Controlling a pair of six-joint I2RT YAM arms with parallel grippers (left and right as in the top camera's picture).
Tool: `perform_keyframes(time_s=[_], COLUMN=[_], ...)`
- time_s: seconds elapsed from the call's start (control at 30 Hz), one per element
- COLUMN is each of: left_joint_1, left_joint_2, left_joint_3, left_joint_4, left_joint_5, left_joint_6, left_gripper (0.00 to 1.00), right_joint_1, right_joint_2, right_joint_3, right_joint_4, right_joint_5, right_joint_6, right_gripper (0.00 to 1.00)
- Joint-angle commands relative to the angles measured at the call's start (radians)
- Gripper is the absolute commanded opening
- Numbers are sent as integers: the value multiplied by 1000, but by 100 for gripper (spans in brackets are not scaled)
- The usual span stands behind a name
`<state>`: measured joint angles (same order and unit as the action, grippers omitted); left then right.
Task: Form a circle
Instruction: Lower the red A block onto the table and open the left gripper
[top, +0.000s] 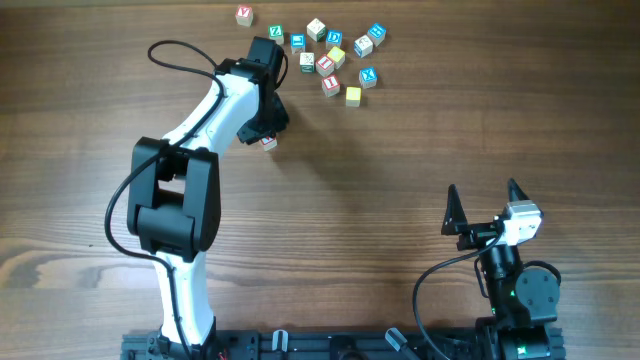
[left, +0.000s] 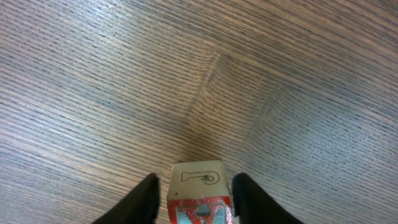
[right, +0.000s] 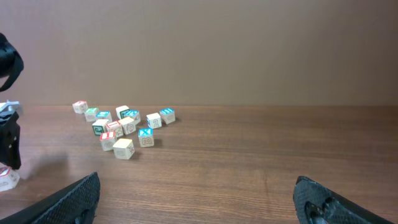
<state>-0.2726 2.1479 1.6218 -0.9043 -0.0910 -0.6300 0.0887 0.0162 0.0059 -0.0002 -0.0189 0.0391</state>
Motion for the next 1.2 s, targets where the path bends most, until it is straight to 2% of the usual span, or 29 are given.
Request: perform_keyframes(time_s=[0.0,0.3,0.63,0.73,0.8,0.9,0.97,1.07,1.17], left_joint_1=[6,7,26,35,35,34,35,35,39], left_joint_2=[9,9,9,9,9,9,9,8,3], left_joint_3=[-8,-8,-8,-8,-8,-8,-8,-6,53], left_joint_4=[-3,-7,22,21,19,19,26,42,31], left_joint_5=[36,64,64,64,65,64,64,63,16], left_joint_6=[-14,-14,-41,-40,-41,-41,-40,-23,55], left_gripper=[45,34,31,36,47,53,62,61,64], right_joint_1=[-4,-4,-4,-4,-4,-4,-4,-4,-4], right_joint_2=[-7,-7,-7,-7,-7,-7,-7,-7,-7], right_joint_3=[-1,-1,-1,-1,-1,-1,-1,-1,-1], right_joint_4=[5,5,5,5,5,5,5,5,5], right_joint_5=[-8,-8,-8,-8,-8,-8,-8,-8,-8], right_joint_6=[-6,-6,-6,-6,-6,-6,-6,-6,-6], right_gripper=[100,100,100,100,100,100,100,100,100])
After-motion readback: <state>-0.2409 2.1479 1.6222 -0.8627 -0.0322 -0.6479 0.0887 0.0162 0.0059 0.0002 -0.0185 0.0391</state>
